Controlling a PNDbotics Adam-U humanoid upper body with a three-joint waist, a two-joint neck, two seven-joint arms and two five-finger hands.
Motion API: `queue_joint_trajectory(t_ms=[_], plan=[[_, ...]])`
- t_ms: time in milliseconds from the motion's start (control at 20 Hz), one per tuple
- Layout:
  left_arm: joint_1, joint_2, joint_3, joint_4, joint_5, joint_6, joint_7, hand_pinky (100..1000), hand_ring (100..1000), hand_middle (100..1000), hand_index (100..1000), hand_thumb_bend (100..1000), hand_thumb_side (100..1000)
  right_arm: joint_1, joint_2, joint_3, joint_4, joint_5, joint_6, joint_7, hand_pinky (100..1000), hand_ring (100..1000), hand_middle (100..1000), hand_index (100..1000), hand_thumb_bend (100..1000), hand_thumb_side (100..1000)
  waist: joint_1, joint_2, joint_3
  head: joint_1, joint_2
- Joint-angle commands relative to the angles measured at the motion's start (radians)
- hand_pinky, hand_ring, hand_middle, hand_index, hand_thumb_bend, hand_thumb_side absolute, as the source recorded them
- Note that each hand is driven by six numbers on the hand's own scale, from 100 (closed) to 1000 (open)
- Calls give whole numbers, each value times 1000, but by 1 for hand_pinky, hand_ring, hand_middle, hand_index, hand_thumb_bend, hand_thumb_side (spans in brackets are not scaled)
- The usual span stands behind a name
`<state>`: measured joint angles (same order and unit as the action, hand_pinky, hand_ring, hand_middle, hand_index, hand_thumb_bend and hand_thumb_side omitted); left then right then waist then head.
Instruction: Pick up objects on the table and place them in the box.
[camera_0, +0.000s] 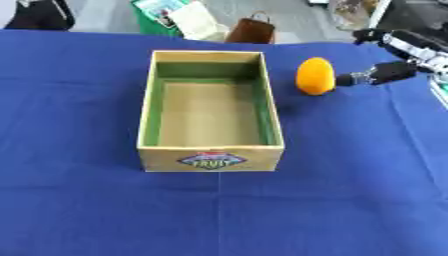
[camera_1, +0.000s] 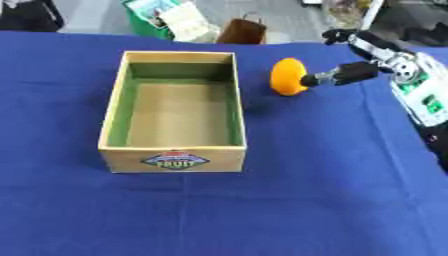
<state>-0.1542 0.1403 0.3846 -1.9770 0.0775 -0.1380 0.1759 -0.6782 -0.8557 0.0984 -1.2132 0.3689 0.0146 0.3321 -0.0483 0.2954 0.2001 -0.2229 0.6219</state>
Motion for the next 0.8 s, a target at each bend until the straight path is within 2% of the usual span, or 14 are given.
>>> queue_joint_trajectory(t_ms=[50,250,800], plan=[[-5,11,-1,-12,4,2,-3,570,428,457,586,100,816,-28,-16,-2,9,17,20,-3,974,1000,892,1000,874,632,2,-16,3,-4,-14],[-5,10,-3,-10,4,1,-6,572,428,457,586,100,817,-56,6,9,43,45,36,-6,967,1000,895,1000,869,624,1,-14,9,-10,-10],[-8,4,-9,-10,8,-5,-26,577,429,459,587,100,823,-95,60,33,92,102,30,-21,961,1000,894,1000,854,653,-9,6,24,-19,-18]])
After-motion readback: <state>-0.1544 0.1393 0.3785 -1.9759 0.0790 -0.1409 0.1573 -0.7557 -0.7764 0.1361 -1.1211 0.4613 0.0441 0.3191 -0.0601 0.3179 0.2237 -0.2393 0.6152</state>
